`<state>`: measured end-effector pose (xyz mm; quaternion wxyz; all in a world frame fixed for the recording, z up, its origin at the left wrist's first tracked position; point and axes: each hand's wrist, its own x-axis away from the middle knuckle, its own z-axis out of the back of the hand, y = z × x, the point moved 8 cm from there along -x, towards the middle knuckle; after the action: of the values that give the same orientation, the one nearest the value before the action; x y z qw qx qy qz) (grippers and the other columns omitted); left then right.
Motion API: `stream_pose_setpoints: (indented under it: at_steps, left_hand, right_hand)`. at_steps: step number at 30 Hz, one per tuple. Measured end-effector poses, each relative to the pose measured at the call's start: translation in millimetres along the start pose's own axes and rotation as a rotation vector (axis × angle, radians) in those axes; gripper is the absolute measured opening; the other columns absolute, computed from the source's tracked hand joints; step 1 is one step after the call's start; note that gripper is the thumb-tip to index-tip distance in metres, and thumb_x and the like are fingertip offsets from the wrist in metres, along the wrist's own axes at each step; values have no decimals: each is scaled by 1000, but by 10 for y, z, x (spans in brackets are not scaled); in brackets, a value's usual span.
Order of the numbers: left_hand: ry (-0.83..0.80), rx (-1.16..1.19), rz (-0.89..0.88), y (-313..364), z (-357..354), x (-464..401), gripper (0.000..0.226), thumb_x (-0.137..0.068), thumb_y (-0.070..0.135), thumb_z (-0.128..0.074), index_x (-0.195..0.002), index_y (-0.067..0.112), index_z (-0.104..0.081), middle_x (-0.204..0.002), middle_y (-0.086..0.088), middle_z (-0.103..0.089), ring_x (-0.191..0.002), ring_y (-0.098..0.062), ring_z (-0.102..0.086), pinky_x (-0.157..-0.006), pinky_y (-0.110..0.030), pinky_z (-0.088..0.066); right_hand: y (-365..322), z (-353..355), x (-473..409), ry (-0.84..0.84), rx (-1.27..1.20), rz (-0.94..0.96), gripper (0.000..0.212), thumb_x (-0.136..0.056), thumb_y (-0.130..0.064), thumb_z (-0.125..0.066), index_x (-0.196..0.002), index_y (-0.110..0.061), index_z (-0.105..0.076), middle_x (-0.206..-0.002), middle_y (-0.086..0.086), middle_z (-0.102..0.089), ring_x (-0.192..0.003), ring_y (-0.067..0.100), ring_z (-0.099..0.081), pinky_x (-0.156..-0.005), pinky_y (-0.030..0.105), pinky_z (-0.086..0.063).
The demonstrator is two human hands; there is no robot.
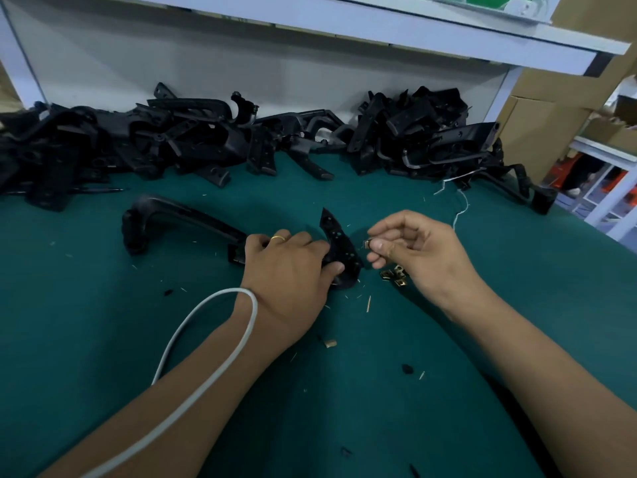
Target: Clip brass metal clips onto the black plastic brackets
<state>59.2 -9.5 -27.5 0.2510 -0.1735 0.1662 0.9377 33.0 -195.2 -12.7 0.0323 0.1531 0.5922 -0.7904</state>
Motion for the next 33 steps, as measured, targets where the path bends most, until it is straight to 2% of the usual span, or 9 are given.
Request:
stream_pose_setpoints:
  at_steps: [5,9,16,22,27,31,33]
  left_hand:
    - [3,-20,-9,2,-12,-5,40,-102,57,-39,-110,30,-67,-104,9,-64,-105,-21,-55,-93,-41,-24]
    - [0,-28,-11,1,-24,-10,40,-102,58,-38,-109,30,-66,-104,10,-64,-105,-21,-55,-94,-41,-27]
    - [17,-11,-17,1,-19,-10,40,-102,57,-38,-107,29,-66,-103,9,-64,-103,-21,-55,-91,-40,-23]
    - [29,-15,-16,-2,-17,-18,39,-101,58,-37,-101,30,-65,-99,9,-64,-101,-21,-56,-91,-41,-25]
    - [36,-10,-18,-4,-18,-7,39,-102,57,-39,-105,29,-66,-102,9,-65,-102,-22,-56,-88,-40,-21]
    - [32,-9,-17,-2,-21,-5,38,-102,56,-40,-107,28,-66,-102,8,-65,-102,-22,-56,-91,-41,-23]
    - [39,-6,-13,-2,-13,0,38,-102,56,-41,-107,28,-67,-103,8,-66,-102,-22,-56,-92,-42,-25]
  right_hand:
    - [11,-29,4,16,75,3,13,-90,7,-73,-97,-4,-70,-82,11,-74,-74,20,-73,-70,27,-60]
    - [38,-76,21,56,117,5,19,-90,7,-74,-97,-9,-67,-84,10,-75,-73,23,-73,-69,31,-60]
    - [-42,-61,35,70,235,82,20,-91,-1,-77,-96,-18,-68,-84,0,-75,-74,18,-74,-67,24,-59]
    - [2,-51,17,24,169,39,18,-97,-3,-70,-93,-21,-75,-80,2,-73,-73,15,-71,-69,25,-58]
    - [4,-118,31,-22,425,65,14,-102,-17,-64,-92,-26,-67,-79,-5,-69,-71,9,-66,-70,28,-54]
    - [-93,-142,63,1,607,140,13,-102,-22,-64,-89,-23,-64,-74,-6,-66,-71,8,-62,-67,16,-46]
    - [-124,-165,61,0,656,164,12,-102,-21,-64,-91,-19,-64,-74,-8,-64,-73,8,-61,-67,15,-43]
